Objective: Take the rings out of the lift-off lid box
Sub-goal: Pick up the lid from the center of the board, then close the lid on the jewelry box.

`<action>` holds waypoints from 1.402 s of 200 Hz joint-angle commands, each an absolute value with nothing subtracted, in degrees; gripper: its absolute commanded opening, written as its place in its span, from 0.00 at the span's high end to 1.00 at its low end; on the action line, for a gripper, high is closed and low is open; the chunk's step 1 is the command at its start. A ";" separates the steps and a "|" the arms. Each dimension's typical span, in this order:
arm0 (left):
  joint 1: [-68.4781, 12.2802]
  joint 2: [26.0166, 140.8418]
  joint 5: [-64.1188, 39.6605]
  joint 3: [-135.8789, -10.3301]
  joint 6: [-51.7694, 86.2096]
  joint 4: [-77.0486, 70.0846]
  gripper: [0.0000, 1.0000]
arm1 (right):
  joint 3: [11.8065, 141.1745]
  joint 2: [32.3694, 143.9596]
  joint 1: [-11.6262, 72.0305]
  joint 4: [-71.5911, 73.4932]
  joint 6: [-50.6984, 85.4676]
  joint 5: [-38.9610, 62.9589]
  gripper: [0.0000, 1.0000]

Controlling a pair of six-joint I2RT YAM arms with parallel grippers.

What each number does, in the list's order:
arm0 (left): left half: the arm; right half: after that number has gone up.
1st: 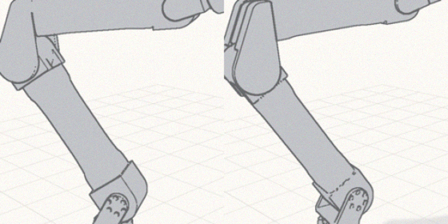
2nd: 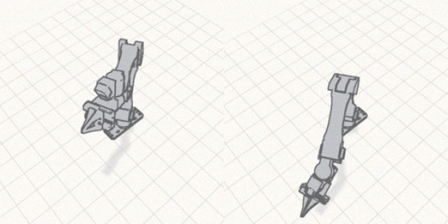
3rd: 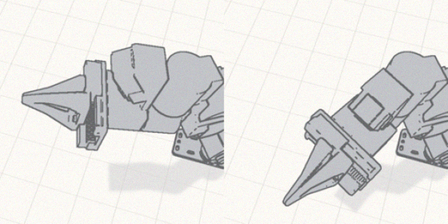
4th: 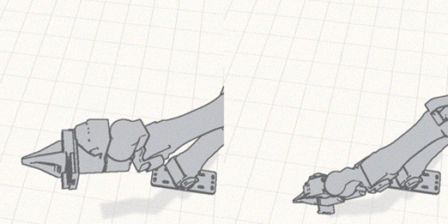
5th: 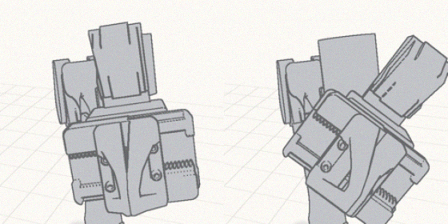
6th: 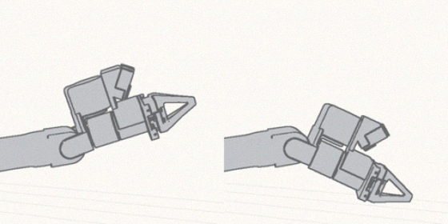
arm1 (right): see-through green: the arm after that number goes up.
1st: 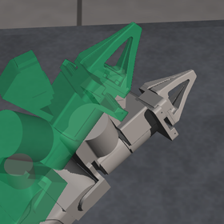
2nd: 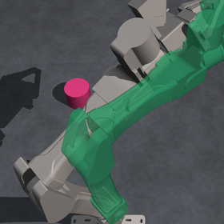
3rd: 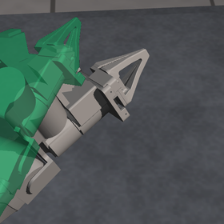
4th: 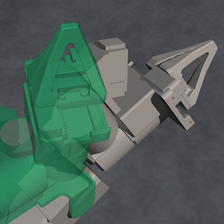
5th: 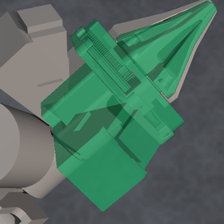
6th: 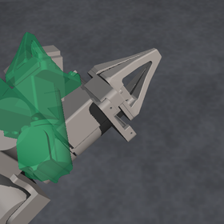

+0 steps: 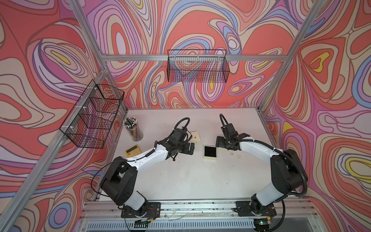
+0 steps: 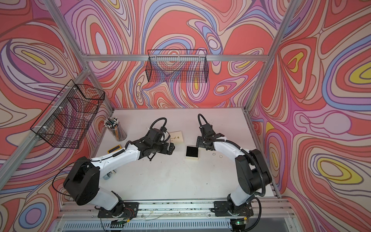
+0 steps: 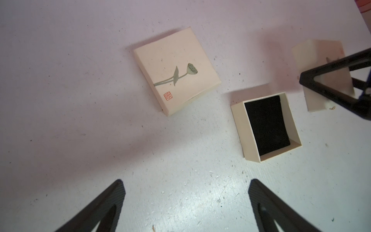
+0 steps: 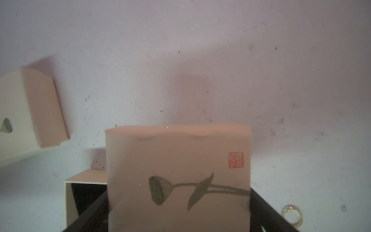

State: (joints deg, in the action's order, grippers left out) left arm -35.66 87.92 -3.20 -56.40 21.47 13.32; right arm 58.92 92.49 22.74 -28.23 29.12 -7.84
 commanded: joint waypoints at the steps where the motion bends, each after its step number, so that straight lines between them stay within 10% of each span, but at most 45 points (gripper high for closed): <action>1: -34.98 85.78 -3.43 -54.98 21.96 12.57 0.00 | 59.56 91.19 25.49 -31.09 32.03 -7.10 0.17; 280: -34.72 88.07 -6.85 -55.46 22.68 12.00 0.00 | 66.62 101.17 35.93 -32.60 36.04 -10.10 0.15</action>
